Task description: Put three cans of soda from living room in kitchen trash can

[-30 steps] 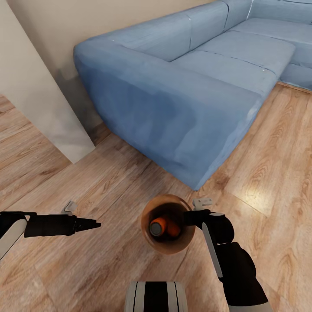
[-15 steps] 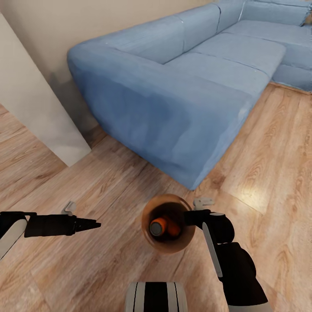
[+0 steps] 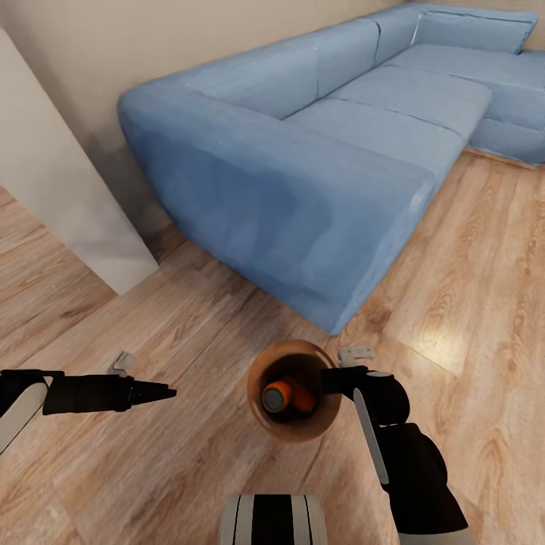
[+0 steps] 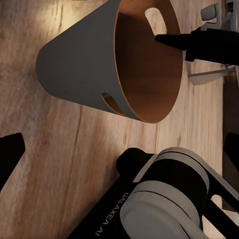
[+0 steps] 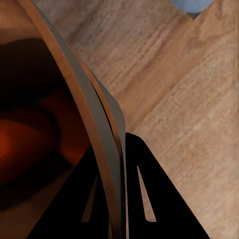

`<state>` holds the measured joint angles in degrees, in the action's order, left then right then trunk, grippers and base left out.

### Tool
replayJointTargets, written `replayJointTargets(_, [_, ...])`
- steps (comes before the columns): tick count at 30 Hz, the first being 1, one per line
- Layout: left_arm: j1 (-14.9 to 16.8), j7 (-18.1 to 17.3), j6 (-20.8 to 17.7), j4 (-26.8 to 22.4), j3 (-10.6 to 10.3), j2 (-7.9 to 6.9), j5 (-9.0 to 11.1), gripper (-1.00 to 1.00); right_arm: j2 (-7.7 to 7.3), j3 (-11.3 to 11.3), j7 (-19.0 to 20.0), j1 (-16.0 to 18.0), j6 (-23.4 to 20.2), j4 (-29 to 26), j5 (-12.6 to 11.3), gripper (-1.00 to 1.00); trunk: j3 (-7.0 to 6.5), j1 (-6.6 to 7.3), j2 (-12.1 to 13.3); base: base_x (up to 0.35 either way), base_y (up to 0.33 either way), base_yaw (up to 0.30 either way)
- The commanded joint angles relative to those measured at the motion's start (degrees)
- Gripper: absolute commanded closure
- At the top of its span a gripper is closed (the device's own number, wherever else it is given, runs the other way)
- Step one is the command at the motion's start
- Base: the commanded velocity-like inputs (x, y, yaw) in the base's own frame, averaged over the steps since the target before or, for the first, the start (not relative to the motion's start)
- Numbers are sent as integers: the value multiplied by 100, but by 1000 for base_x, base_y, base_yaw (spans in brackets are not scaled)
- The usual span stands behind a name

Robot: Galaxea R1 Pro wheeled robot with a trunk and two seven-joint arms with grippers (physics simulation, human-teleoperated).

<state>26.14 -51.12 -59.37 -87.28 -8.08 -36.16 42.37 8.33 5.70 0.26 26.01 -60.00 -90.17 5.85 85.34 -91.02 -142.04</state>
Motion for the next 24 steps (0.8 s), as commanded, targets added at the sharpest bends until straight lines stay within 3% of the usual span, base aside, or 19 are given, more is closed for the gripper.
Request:
replayJointTargets(1, [-1, 4, 2, 0, 0, 2, -1, -100, 1, -1, 15, 1, 0, 0, -146, 100, -7, 0, 0, 0, 0, 0])
replayJointTargets(5, [-1, 79, 24, 30, -7, 31, -126, -100, 2, -12, 16, 1, 0, 0, -146, 100, -42, 0, 0, 0, 0, 0])
replayJointTargets(9, [-3, 136, 156, 95, -16, 159, -509, -100, 2, -63, 16, 1, 0, 0, -146, 100, -78, 0, 0, 0, 0, 0])
replayJointTargets(11, [-3, 145, 433, 363, -26, 294, -668, -100, 2, -94, 17, 1, 0, 0, -146, 100, -97, 0, 0, 0, 0, 0])
replayJointTargets(16, [-3, 130, 1226, 1208, -61, 602, -773, -100, 5, -102, 18, 1, 0, 0, -146, 100, -143, 0, 0, 0, 0, 1])
replayJointTargets(19, [-3, 122, 1322, 1302, -68, 624, -1000, -100, 6, -107, 18, 1, 0, 0, -146, 100, -171, 0, 0, 0, 0, 45])
replayJointTargets(20, [-3, 116, 1323, 1320, -70, 631, -1219, -100, 4, -111, 18, 1, 0, 0, -146, 100, -180, 0, 0, 0, 0, 77])
replayJointTargets(21, [-3, 111, 1317, 1321, -70, 633, -1312, -100, 3, -110, 18, 1, 0, 0, -146, 100, -189, 0, 0, 0, 0, 83])
replayJointTargets(24, [-3, 100, 1308, 1296, -70, 636, -1456, -100, 0, -94, 18, 1, 0, 0, -146, 100, -217, 0, 0, 0, 0, 88])
